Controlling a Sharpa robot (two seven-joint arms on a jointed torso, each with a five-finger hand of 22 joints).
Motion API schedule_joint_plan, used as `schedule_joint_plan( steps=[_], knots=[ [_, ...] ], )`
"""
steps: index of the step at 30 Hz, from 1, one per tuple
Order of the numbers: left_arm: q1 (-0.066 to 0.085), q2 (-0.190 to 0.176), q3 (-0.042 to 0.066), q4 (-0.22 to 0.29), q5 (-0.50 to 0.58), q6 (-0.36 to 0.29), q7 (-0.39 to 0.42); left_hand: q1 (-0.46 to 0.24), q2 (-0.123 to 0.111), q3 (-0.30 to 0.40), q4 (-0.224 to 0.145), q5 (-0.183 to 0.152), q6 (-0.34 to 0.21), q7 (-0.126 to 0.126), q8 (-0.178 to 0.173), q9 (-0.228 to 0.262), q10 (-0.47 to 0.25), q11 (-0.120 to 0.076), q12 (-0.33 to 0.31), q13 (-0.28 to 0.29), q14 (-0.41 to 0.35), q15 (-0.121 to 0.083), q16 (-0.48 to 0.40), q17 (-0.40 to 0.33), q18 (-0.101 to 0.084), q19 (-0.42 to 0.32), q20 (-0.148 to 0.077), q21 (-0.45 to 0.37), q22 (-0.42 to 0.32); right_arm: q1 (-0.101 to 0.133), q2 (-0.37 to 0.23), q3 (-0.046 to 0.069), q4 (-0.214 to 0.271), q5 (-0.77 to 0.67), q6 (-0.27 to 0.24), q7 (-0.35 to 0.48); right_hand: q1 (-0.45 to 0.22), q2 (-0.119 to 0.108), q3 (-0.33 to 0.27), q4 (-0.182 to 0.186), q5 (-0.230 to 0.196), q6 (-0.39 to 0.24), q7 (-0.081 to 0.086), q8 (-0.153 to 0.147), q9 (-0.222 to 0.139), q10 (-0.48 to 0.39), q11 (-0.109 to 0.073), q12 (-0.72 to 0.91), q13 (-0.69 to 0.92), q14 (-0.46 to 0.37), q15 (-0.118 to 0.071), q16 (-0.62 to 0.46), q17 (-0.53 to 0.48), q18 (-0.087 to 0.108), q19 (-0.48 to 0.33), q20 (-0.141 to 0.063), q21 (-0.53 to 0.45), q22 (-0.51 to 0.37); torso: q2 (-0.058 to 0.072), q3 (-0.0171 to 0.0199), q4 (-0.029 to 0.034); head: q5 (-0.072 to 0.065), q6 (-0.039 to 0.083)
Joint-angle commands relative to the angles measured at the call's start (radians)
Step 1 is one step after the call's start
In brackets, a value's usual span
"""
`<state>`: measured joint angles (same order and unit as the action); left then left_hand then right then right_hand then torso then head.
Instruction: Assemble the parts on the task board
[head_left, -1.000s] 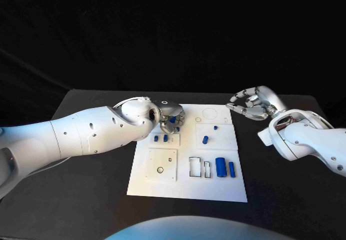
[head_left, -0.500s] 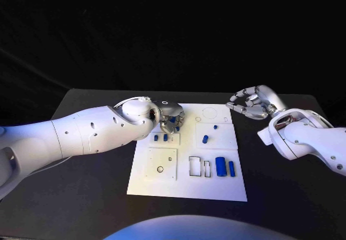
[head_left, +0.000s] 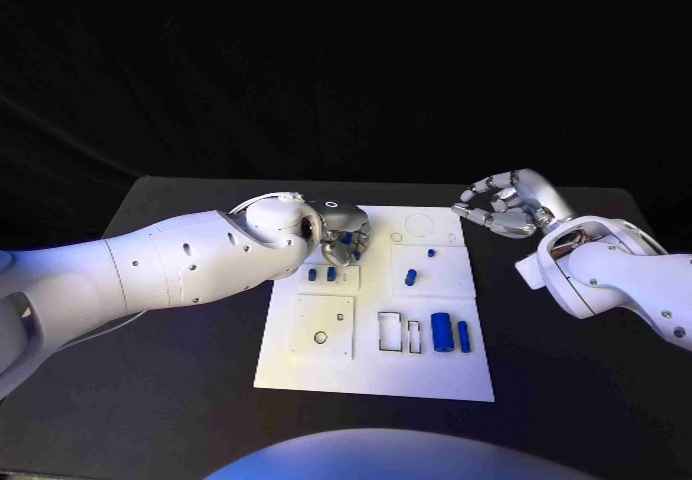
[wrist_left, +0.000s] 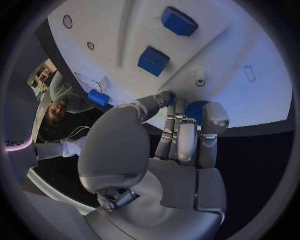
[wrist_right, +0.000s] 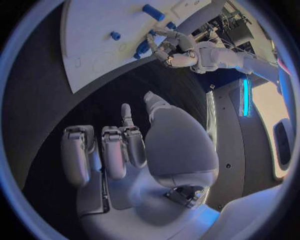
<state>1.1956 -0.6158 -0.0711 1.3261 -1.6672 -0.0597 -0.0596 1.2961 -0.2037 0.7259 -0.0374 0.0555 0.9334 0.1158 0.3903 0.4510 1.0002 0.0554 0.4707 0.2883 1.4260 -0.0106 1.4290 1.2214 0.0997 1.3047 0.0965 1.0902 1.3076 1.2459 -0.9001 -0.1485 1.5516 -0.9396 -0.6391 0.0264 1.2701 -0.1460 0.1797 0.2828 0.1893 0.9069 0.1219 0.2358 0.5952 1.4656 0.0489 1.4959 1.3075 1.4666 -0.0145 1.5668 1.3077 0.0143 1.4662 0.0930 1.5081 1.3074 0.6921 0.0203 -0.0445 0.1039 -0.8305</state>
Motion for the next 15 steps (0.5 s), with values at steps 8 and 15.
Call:
schedule_joint_plan(
  steps=[8,15],
  knots=[
    [-0.005,0.005,-0.004,-0.006,0.025,0.0,0.025,0.0,0.015,-0.004,-0.014,-0.004,0.024,-0.002,-0.035,0.014,0.07,-0.002,-0.106,-0.044,0.022,-0.003,0.003,-0.007,-0.01,0.018,-0.001,0.042,0.145,-0.001,0.001,0.0,0.001,-0.007,0.01,0.004,-0.007,0.001,0.002,0.001,0.004,-0.006,0.0,0.003,0.001,0.045,-0.004,-0.005,0.197,0.104,-0.006,0.004,0.263,0.002,0.069,-0.004,-0.003,0.242,0.0,0.0008,0.0003,-0.001,-0.002],
    [-0.005,-0.003,-0.004,-0.003,0.037,-0.02,0.03,0.0,0.016,-0.003,-0.019,-0.003,0.035,-0.001,-0.046,0.02,0.102,-0.002,-0.149,-0.057,0.027,-0.002,0.002,-0.011,-0.013,0.027,-0.001,0.059,0.148,-0.001,0.001,0.0,0.001,-0.007,0.011,0.004,-0.007,0.001,0.002,0.001,0.004,-0.006,0.0,0.004,0.002,0.046,-0.004,-0.005,0.198,0.104,-0.006,0.004,0.263,0.002,0.069,-0.004,-0.003,0.242,-0.001,0.0,0.0004,-0.001,-0.002]
  ],
)
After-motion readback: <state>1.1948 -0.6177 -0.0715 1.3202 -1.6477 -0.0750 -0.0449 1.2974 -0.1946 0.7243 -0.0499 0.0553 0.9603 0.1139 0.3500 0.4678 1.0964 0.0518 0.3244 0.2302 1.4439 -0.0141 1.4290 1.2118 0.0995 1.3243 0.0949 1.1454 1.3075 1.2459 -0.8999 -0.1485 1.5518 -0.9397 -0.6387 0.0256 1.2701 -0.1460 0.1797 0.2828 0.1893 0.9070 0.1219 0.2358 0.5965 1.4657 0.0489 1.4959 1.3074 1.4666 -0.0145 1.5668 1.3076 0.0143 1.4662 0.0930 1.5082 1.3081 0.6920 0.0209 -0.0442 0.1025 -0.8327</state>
